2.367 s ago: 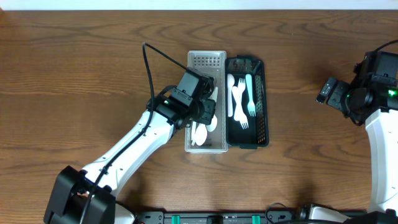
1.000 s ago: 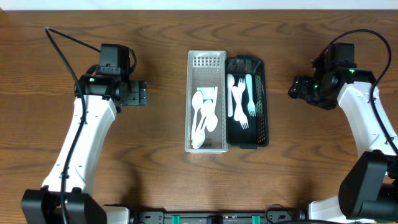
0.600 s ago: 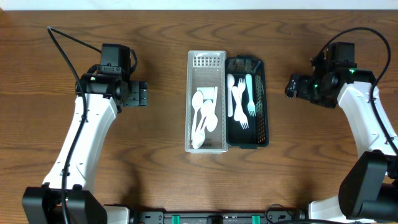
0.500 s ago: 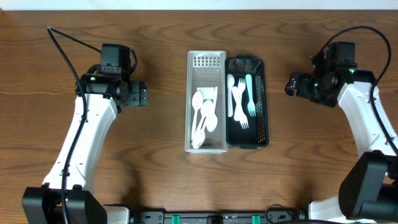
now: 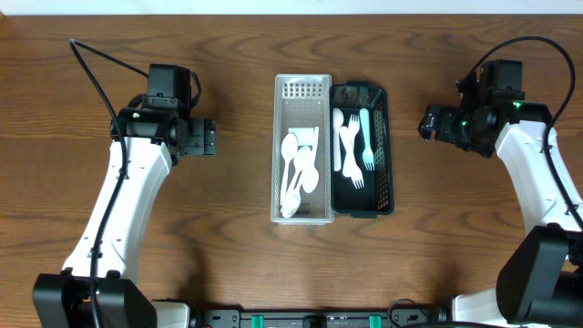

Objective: Pack container

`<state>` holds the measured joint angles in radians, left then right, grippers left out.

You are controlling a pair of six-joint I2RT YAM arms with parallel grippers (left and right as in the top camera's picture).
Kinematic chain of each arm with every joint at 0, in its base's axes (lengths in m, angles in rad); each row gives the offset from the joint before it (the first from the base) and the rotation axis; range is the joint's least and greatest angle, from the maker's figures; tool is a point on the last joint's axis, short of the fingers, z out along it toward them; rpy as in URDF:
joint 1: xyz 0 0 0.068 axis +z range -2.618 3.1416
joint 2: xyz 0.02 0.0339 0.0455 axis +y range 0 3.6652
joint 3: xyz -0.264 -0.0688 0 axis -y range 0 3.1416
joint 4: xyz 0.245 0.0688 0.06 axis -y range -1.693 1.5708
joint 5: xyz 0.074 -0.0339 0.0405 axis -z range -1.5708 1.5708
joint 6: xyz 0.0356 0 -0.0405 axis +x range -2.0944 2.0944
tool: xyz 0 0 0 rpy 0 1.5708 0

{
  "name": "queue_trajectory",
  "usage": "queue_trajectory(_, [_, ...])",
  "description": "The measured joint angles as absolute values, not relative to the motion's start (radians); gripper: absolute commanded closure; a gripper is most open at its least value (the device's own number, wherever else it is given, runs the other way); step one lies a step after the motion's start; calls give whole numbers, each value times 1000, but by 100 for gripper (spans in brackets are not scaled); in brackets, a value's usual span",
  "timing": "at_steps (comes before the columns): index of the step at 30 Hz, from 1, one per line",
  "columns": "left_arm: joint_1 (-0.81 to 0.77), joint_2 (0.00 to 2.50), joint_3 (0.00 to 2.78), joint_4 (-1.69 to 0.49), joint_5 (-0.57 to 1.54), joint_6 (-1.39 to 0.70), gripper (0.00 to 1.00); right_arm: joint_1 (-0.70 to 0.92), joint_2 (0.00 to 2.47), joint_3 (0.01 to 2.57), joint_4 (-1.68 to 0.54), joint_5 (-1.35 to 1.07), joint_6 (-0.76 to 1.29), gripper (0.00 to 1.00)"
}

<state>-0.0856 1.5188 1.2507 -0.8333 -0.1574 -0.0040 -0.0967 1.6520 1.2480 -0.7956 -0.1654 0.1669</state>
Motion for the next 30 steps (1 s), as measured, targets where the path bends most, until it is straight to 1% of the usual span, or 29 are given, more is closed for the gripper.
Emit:
queue_trajectory(15, [-86, 1489, 1251, -834, -157, -4, 2, -97, 1652, 1248, -796, -165, 167, 1])
queue_trajectory(18, [-86, 1409, 1250, -834, -157, -4, 2, -97, 1652, 1248, -796, -165, 167, 1])
queue_trajectory(30, [-86, 914, 1250, -835, -158, 0, 2, -97, 1652, 1248, -796, -165, 167, 1])
